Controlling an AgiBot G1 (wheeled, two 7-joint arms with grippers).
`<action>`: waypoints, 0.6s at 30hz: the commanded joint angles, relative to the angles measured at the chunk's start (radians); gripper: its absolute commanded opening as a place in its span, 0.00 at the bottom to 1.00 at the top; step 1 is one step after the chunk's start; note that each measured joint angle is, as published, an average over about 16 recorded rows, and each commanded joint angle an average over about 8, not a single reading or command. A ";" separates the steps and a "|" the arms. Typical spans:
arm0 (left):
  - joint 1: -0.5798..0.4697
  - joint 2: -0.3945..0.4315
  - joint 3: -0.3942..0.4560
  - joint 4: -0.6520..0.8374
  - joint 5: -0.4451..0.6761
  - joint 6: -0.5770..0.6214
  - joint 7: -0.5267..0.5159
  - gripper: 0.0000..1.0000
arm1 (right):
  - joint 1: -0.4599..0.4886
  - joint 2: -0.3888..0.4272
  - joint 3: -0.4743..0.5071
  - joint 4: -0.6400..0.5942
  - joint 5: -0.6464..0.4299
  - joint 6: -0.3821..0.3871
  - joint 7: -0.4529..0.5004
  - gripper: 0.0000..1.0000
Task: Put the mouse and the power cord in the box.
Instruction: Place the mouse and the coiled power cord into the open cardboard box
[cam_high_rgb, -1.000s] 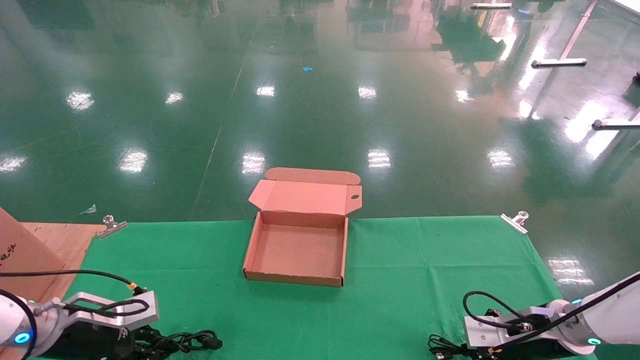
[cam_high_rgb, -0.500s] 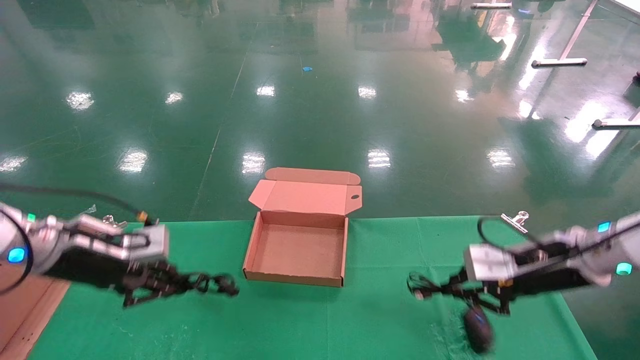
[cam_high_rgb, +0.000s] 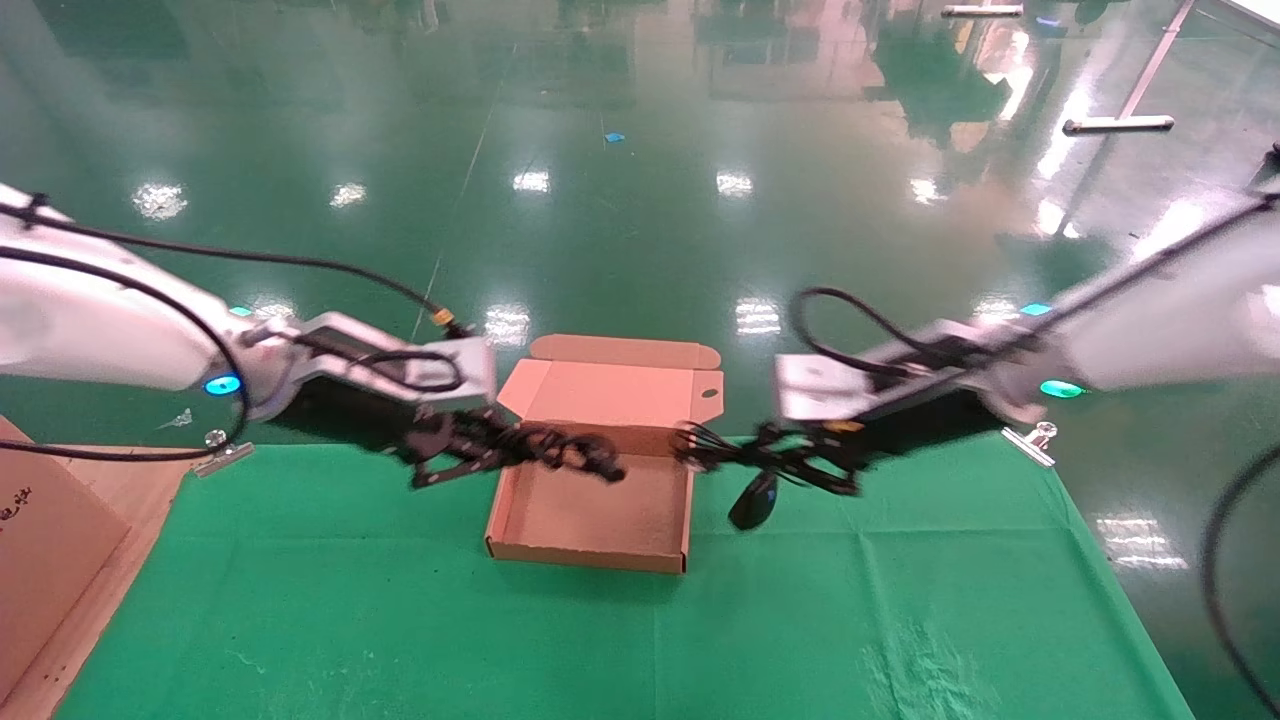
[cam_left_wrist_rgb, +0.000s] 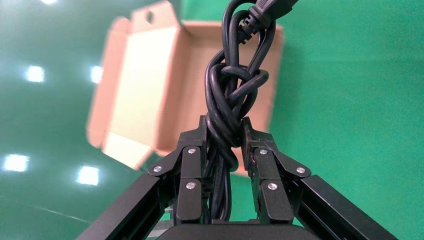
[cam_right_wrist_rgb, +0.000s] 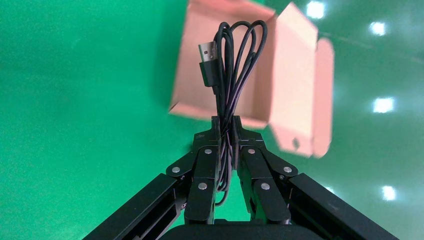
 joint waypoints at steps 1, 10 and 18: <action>-0.003 0.026 -0.005 0.009 -0.005 -0.038 0.008 0.00 | 0.007 -0.041 -0.001 -0.004 -0.002 0.029 0.014 0.00; 0.011 0.073 -0.018 0.050 -0.014 -0.270 0.041 0.00 | -0.049 -0.086 0.004 0.114 0.040 0.229 0.052 0.00; 0.022 0.085 -0.025 0.069 -0.025 -0.320 0.070 0.00 | -0.105 -0.088 -0.053 0.222 0.074 0.324 0.106 0.00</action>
